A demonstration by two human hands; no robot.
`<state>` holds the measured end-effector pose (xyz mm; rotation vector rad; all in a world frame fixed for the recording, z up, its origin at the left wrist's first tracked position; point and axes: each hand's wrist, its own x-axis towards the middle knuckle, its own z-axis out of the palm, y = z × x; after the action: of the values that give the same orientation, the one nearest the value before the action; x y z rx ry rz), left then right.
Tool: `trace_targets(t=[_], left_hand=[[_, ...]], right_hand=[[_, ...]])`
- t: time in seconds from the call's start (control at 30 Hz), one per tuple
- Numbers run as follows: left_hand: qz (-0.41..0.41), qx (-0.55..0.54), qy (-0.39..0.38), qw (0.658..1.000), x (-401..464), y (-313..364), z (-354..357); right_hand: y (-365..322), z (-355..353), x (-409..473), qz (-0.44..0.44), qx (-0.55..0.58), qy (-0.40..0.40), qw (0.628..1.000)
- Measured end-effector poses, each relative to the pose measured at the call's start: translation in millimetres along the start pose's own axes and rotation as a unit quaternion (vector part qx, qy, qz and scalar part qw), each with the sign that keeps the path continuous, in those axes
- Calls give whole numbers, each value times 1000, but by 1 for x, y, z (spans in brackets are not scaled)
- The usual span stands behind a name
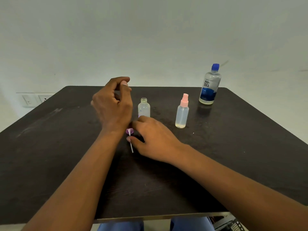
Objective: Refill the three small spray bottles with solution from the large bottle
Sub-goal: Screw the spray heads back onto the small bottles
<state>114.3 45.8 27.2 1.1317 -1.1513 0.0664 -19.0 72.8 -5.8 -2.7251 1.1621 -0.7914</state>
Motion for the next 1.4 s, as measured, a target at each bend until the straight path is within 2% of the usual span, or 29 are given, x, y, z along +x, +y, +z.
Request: trace_targets(t=[0.2, 0.4, 0.5, 0.6, 0.77, 0.93, 1.1, 1.4], left_hand=[[1, -7, 7, 1000, 1, 3, -1], [-1, 12, -35, 999, -2, 5, 2], [0, 40, -64, 997, -3, 5, 5], [2, 70, -90, 994, -5, 5, 9], [-11, 144, -179, 973, -15, 1, 17], [-20, 209, -232, 950, -23, -7, 30], [-54, 189, -263, 945, -27, -16, 35], [-35, 148, -269, 951, -26, -6, 30]], right_hand=[[-6, 5, 9, 16, -3, -21, 1000], [5, 5, 8, 52, -18, 6, 998], [13, 1, 4, 80, -35, 64, 994], [20, -5, 5, 94, -14, 175, 980], [21, -20, 6, 119, 51, 323, 937], [24, -26, 6, 151, 116, 408, 893], [26, -30, 7, 146, 164, 441, 870], [28, -37, 7, 86, 219, 452, 861]])
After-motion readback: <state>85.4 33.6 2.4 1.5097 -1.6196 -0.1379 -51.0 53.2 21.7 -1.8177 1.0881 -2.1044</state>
